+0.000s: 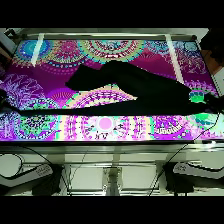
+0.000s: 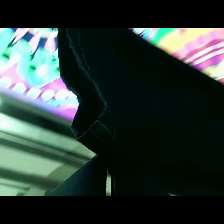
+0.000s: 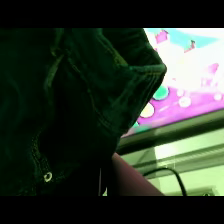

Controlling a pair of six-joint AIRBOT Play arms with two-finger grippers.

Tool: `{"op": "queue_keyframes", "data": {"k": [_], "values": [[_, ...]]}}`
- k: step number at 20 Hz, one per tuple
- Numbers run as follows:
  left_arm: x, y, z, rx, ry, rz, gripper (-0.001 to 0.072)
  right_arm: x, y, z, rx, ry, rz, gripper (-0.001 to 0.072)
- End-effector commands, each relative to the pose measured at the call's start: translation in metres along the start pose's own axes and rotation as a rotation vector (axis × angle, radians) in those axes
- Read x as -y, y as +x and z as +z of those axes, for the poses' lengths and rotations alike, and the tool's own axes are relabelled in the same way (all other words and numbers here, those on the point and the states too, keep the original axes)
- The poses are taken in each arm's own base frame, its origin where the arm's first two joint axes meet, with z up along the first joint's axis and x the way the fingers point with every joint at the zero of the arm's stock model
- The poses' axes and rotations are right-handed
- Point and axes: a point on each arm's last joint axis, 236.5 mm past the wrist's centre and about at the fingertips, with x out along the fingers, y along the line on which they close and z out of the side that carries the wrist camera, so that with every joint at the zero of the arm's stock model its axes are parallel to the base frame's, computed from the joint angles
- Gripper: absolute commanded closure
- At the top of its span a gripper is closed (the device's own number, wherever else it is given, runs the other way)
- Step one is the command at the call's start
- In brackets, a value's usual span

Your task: Fold the clothes and pants, and hang the long-sleeved shirts on hangers.

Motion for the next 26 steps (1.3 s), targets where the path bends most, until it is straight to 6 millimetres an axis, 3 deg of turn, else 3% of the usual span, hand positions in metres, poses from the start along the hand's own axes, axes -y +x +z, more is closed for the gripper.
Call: {"op": "queue_keyframes", "data": {"k": [1,6,9,15,19,23,25,26], "values": [[-0.054,0.040,-0.046,-0.101,-0.043,0.194,0.0675,0.025,0.030,-0.034,-0.055,0.047,-0.037,0.0689],[-0.071,0.109,-0.097,-0.220,-0.056,0.210,0.0674,0.048,0.048,-0.061,-0.137,0.073,-0.096,0.0690],[-0.076,0.137,-0.111,-0.237,-0.057,0.209,0.0674,0.056,0.052,-0.066,-0.154,0.071,-0.128,0.0689],[-0.081,0.149,-0.088,-0.124,-0.044,0.217,0.0673,0.070,0.052,-0.069,-0.163,0.065,-0.186,0.0689],[-0.079,0.151,-0.065,-0.029,0.015,0.207,0.0674,0.078,0.069,-0.076,-0.177,0.061,-0.210,0.0688],[-0.079,0.151,-0.061,-0.013,0.026,0.209,0.0673,0.089,0.081,-0.091,-0.216,0.059,-0.256,0.0679],[-0.076,0.150,-0.064,-0.031,0.043,0.196,0.0632,0.090,0.081,-0.093,-0.226,0.059,-0.257,0.0410],[-0.076,0.148,-0.063,-0.033,0.043,0.196,0.0522,0.089,0.081,-0.095,-0.233,0.060,-0.257,0.0346]]}}
